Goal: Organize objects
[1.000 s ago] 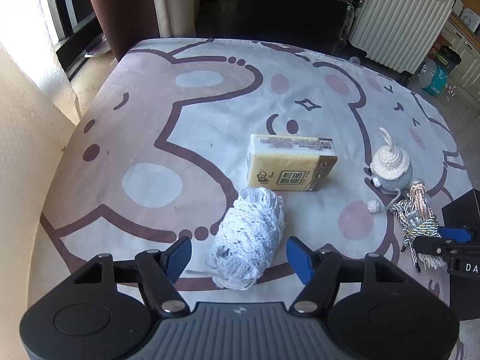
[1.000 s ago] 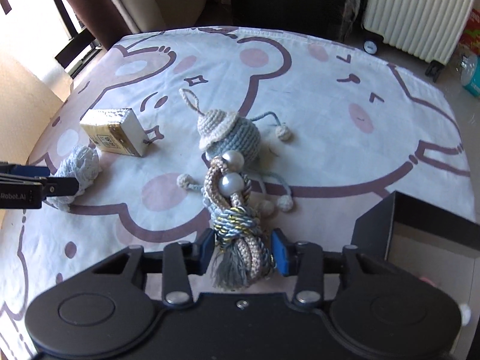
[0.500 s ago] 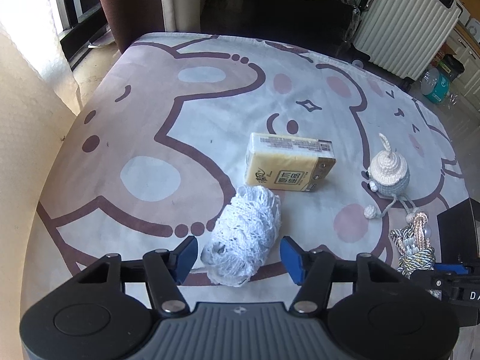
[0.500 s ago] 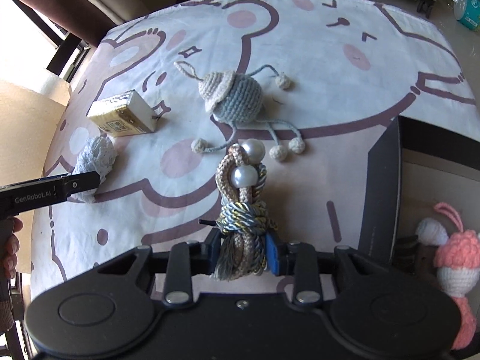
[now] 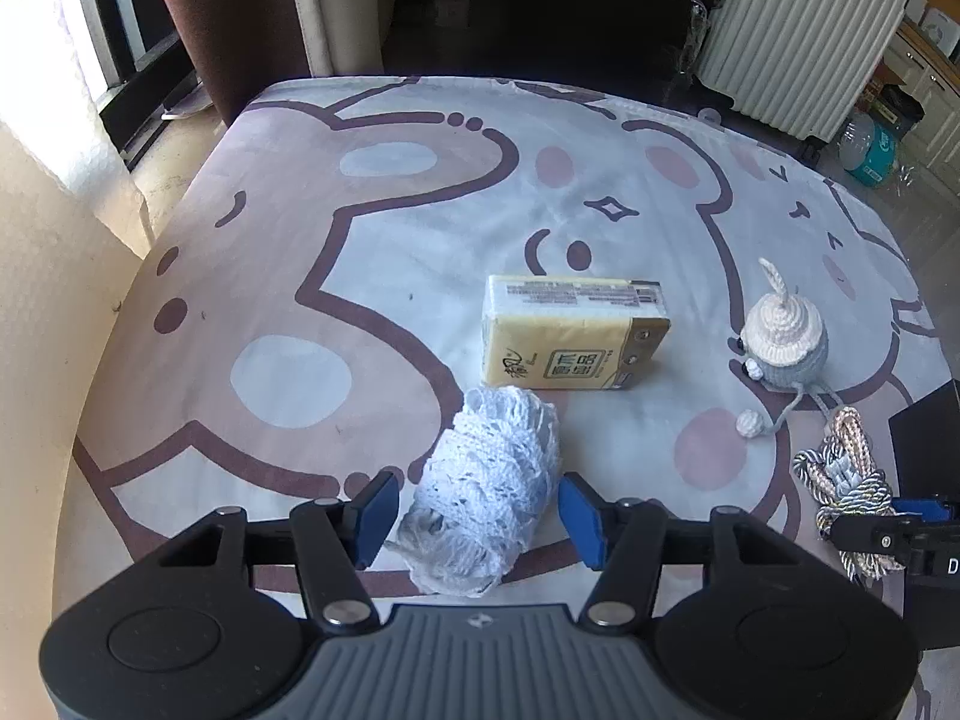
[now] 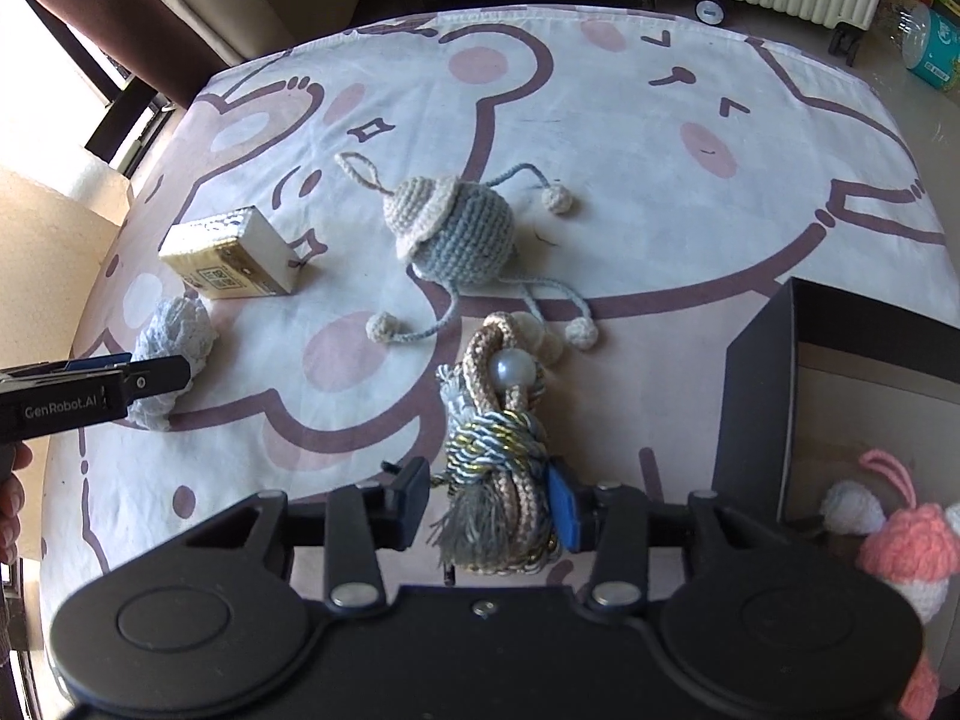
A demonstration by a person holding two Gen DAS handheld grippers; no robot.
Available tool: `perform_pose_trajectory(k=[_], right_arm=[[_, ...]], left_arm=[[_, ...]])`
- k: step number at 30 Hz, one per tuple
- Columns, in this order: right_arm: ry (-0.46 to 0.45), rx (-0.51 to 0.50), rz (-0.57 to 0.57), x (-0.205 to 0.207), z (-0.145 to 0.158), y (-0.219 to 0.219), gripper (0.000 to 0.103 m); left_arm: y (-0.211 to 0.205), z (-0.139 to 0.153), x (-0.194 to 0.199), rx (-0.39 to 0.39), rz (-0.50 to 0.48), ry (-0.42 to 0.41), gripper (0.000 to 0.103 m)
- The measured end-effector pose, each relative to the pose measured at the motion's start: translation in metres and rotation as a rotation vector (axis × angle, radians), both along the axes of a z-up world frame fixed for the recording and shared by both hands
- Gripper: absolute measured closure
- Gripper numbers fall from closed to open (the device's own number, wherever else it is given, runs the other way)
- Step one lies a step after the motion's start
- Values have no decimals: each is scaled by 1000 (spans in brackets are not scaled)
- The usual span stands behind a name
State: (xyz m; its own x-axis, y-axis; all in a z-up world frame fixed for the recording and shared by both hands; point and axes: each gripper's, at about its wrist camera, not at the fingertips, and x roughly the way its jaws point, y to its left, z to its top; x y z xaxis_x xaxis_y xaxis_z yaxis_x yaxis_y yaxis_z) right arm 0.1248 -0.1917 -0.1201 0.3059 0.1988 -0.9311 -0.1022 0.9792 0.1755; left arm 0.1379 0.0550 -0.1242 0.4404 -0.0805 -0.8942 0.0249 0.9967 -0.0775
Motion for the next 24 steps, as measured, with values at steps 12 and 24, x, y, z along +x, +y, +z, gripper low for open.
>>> perform_pose_trajectory(k=[12,24], right_arm=[[-14,3,-12,-1,0,-6,69],[-91,-12,-73,-15,27,-14,69]], left_arm=[[-10,0,3,48,-20,43,60],[-12,41,-13,-51,37,-29,61]])
